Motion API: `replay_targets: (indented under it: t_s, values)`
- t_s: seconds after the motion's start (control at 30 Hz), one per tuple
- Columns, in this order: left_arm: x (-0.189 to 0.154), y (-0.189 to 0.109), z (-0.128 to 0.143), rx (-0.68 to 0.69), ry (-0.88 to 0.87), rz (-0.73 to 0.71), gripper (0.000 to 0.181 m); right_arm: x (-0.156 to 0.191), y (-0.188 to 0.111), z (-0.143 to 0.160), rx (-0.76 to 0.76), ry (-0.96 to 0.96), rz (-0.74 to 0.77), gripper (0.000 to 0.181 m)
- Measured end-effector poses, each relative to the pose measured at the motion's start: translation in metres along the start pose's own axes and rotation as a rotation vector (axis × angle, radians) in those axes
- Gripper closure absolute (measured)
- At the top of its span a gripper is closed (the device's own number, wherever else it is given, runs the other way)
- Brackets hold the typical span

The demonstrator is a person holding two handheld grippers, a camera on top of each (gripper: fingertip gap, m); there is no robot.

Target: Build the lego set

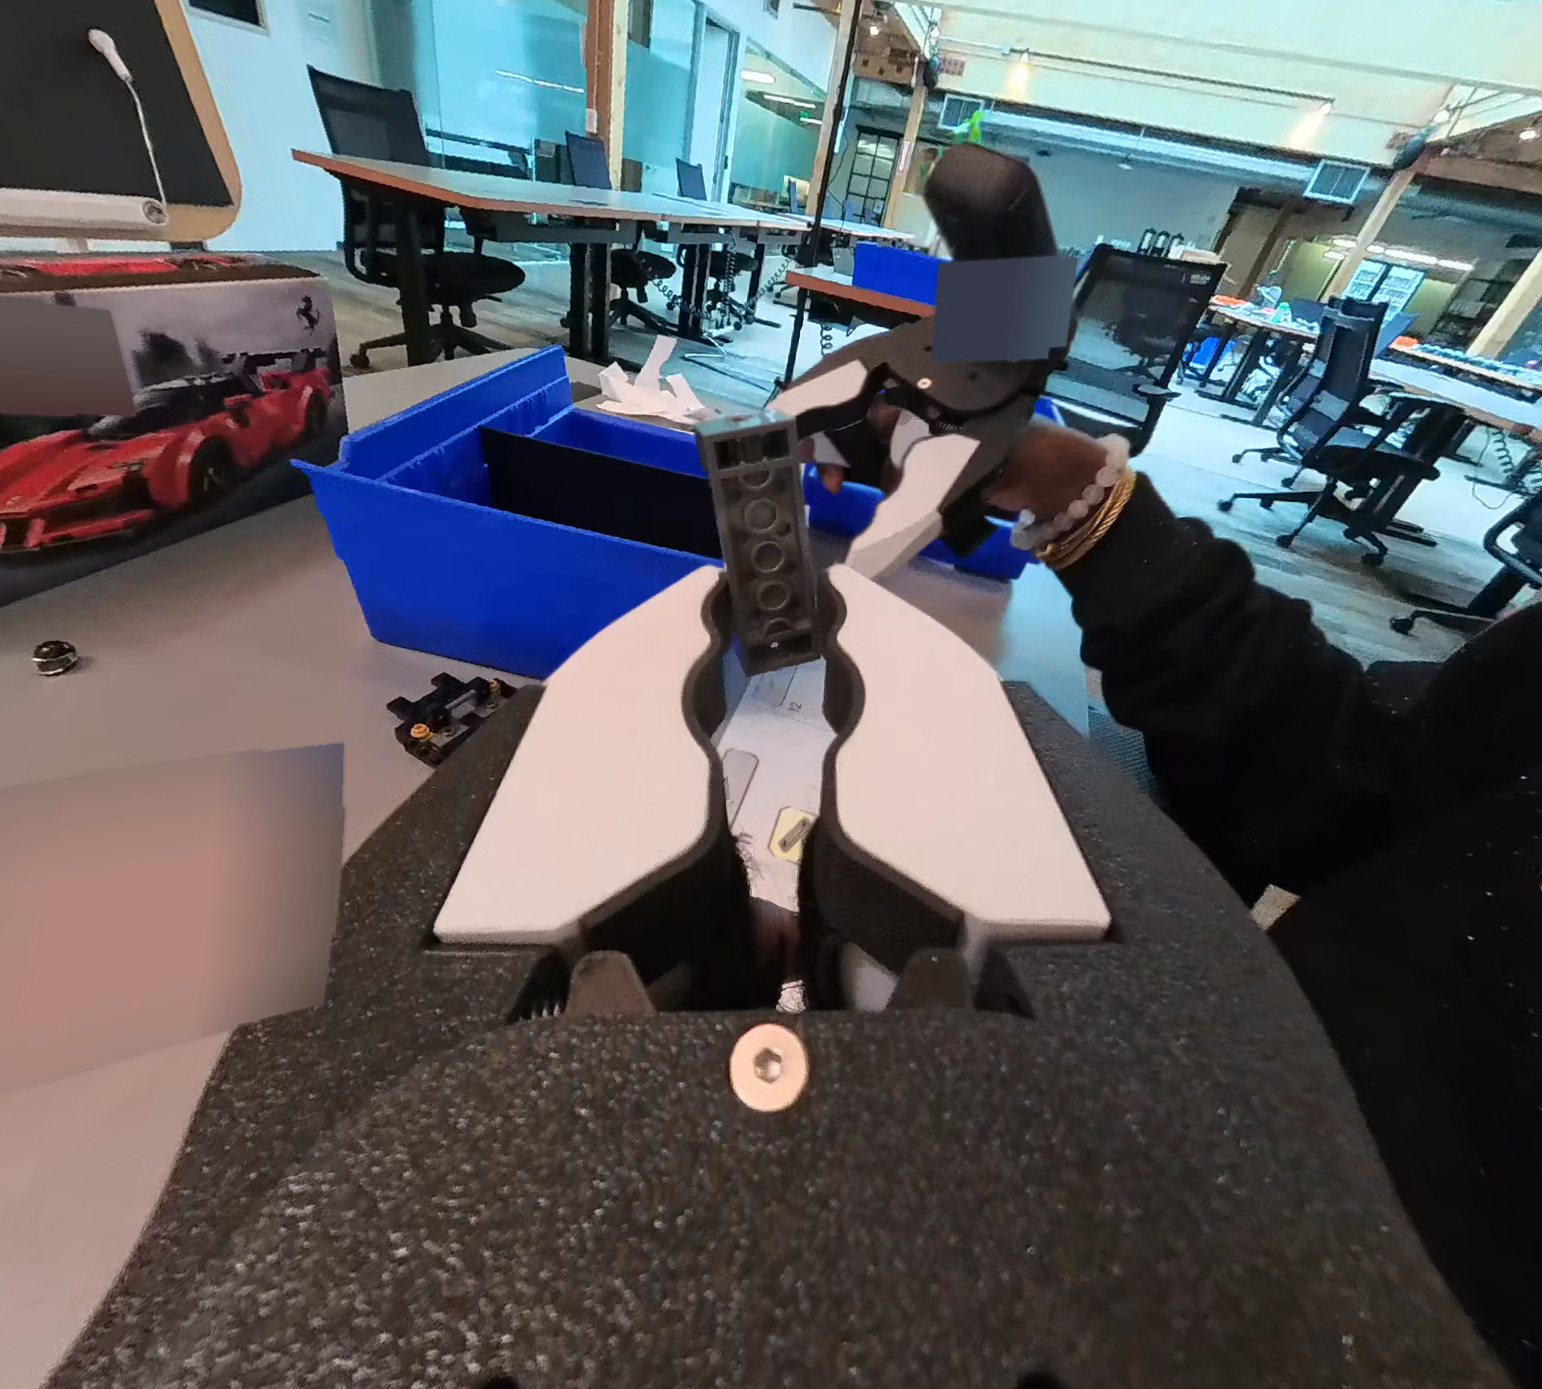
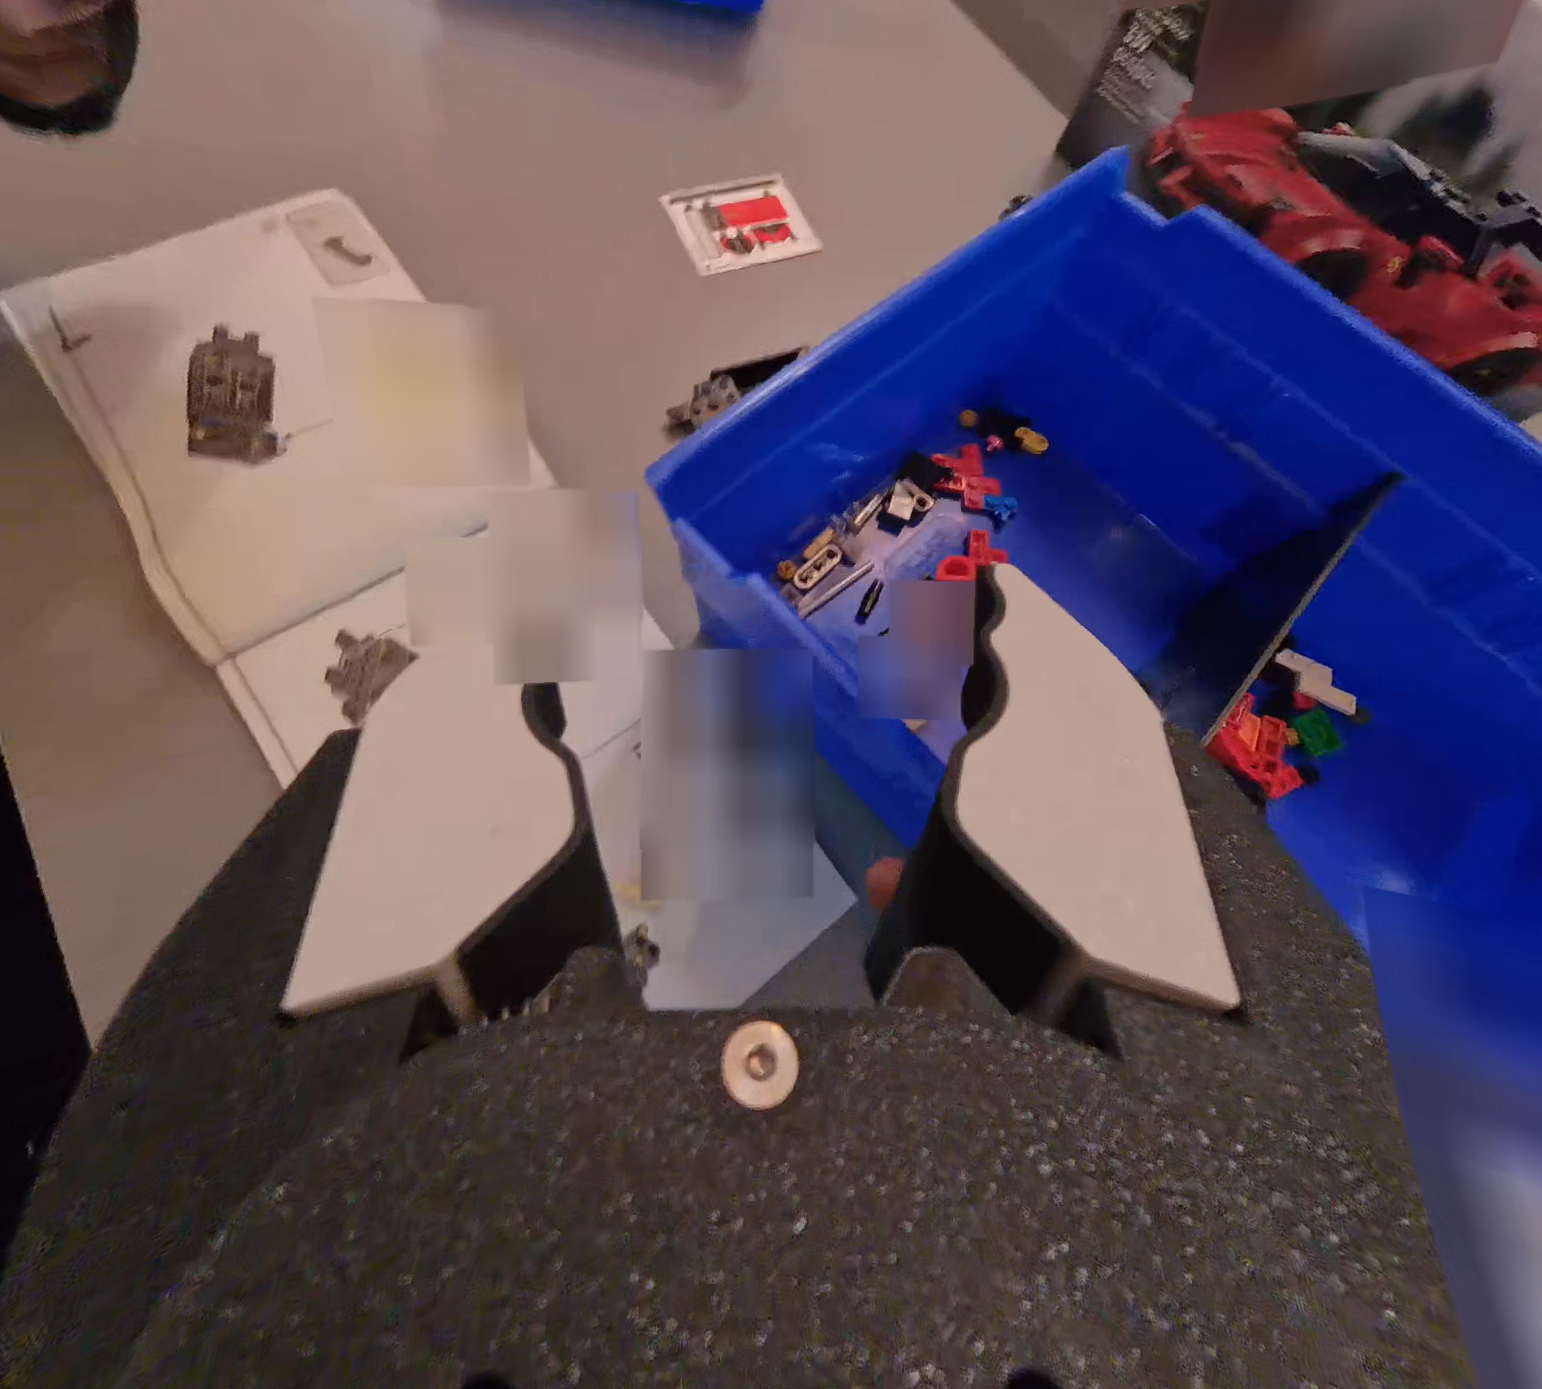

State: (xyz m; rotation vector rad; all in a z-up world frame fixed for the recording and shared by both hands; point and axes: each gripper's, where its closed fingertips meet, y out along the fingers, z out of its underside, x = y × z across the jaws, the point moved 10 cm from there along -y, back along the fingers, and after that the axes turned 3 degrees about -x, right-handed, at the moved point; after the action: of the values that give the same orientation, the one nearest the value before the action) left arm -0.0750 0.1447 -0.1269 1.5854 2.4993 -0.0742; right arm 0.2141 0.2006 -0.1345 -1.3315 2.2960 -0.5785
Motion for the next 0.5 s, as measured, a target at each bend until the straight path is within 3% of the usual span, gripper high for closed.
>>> replay_targets:
  t_s: [0.17,0.33,0.4,0.5]
  values:
    - [-0.004,0.003,0.002,0.025,0.019,0.01,0.162,0.013,-0.002,0.009,0.239,-0.183,0.027,0.093]
    - [-0.006,0.004,0.002,0.036,0.054,-0.001,0.162,0.017,-0.019,0.001,0.254,-0.293,0.147,0.103]
    - [-0.007,0.003,0.0,-0.016,0.042,0.013,0.162,0.018,-0.026,-0.006,0.16,-0.305,0.183,0.107]
    - [-0.011,0.0,-0.003,-0.268,-0.054,0.187,0.163,0.035,-0.027,-0.034,-0.299,-0.191,0.023,0.128]
